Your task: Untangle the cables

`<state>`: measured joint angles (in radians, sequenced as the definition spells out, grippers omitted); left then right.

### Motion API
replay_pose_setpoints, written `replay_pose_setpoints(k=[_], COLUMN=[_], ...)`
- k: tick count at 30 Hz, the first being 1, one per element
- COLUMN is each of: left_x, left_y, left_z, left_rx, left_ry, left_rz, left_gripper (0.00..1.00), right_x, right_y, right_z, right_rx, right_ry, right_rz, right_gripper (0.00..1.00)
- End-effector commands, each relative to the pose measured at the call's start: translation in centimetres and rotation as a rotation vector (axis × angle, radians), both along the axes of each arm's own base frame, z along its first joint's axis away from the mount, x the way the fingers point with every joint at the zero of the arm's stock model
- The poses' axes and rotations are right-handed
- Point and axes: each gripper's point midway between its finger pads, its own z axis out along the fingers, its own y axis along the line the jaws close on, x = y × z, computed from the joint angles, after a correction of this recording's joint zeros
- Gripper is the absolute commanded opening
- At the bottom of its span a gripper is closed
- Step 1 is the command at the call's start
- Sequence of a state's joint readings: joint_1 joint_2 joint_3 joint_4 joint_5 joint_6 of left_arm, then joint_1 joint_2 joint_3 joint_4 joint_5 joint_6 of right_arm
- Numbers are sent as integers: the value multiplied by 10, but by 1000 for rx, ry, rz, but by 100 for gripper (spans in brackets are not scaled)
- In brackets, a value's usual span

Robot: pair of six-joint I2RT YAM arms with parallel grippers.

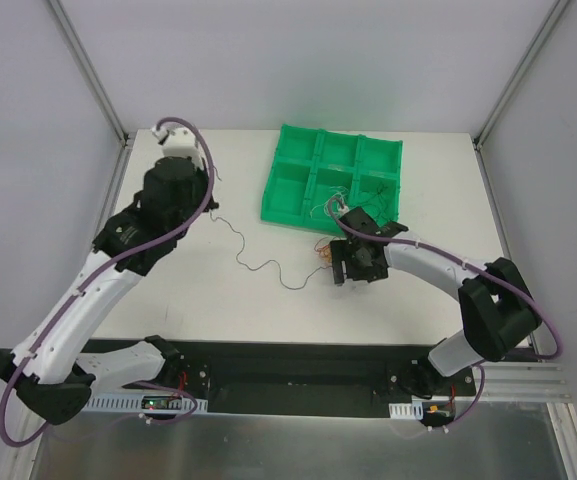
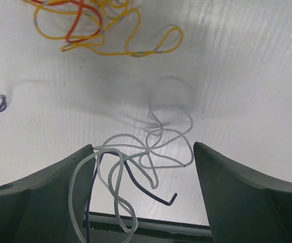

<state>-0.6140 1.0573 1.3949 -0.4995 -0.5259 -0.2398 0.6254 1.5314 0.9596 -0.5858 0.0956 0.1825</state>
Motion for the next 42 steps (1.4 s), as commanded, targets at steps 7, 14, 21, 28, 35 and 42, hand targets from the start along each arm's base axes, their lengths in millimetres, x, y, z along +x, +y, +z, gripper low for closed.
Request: replay_pose_setpoints(k=[7,14,21,28,35,42], left_x=[-46,-71,-92,-92,-72,-85], left_y=[-65,-81,-98,-106,-134,-209], left_z=[-163,-236,-274,-268,-213,-201], left_rx=[-342,-449,-469,-406,-310,-168], left_ry=[628,999,1233,1225,975,840], left_rz=[-119,-125,-158,-255,-473,-860], left_gripper=[0,0,0,40,65,59], right_x=[-4,-11,-16,-14,-10,-11], right_y=[5,9,23,30,40,46], right_z=[11,15,14,11,13,18], right_rx=[11,65,144,164,209,293], right_ry=[-81,-60,-8,28,30,53], right_rz=[52,66,85,114,117,103], right_gripper=[85,86,83,83,82,82])
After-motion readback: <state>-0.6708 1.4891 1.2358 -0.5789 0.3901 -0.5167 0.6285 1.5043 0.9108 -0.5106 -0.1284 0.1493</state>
